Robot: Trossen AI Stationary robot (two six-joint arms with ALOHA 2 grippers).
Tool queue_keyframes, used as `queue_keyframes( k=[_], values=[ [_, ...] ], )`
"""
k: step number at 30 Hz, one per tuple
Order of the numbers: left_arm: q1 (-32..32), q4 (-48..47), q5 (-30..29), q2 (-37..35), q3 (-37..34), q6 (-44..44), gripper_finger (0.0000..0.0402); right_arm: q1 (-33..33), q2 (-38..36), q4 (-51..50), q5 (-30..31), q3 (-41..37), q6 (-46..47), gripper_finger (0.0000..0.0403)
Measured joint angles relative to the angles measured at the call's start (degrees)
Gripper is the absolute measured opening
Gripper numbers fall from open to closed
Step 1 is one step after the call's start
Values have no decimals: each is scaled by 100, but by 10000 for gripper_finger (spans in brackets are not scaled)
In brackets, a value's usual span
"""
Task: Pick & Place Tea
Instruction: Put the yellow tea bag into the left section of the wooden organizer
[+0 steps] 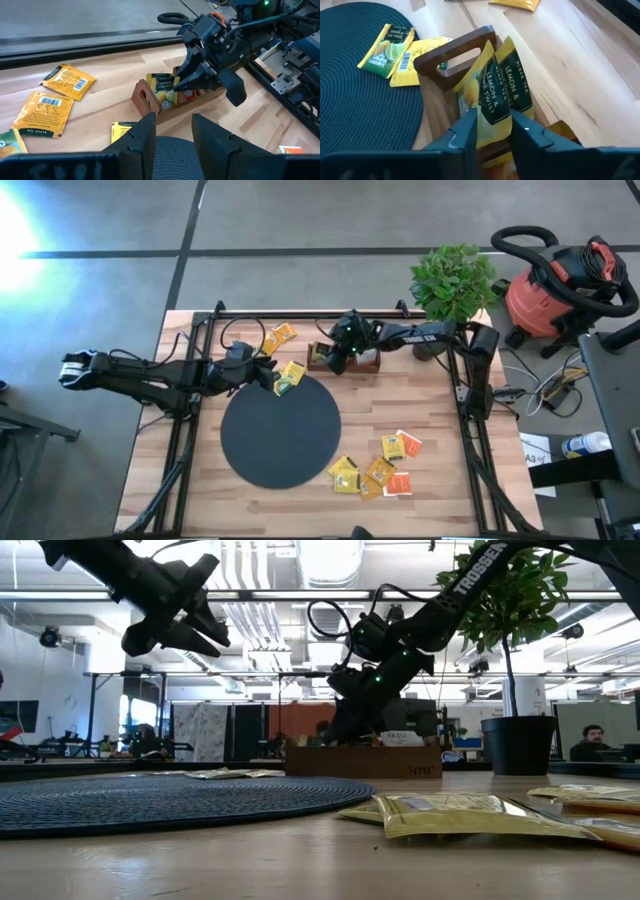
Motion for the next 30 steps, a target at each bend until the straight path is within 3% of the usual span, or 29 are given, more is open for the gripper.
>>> queue_keyframes(
  k=[7,11,16,20,25,30],
  values=[
    [0,-39,0,0,0,5,121,13,-2,-70,190,290,-392,144],
    [0,-39,0,0,0,7,121,37,-2,-499,789,663,-884,144],
    [0,-39,0,0,0,35,121,48,-9,-1202,836,1251,-1044,135],
    [1,-65,2,0,0,142,121,44,-9,-1662,543,1581,-1015,126],
    [117,-545,124,0,0,-93,121,87,-11,-2146,-291,1783,-950,117],
    [378,-987,513,1,-42,-539,121,276,-11,-2444,-330,1763,-857,114]
  ],
)
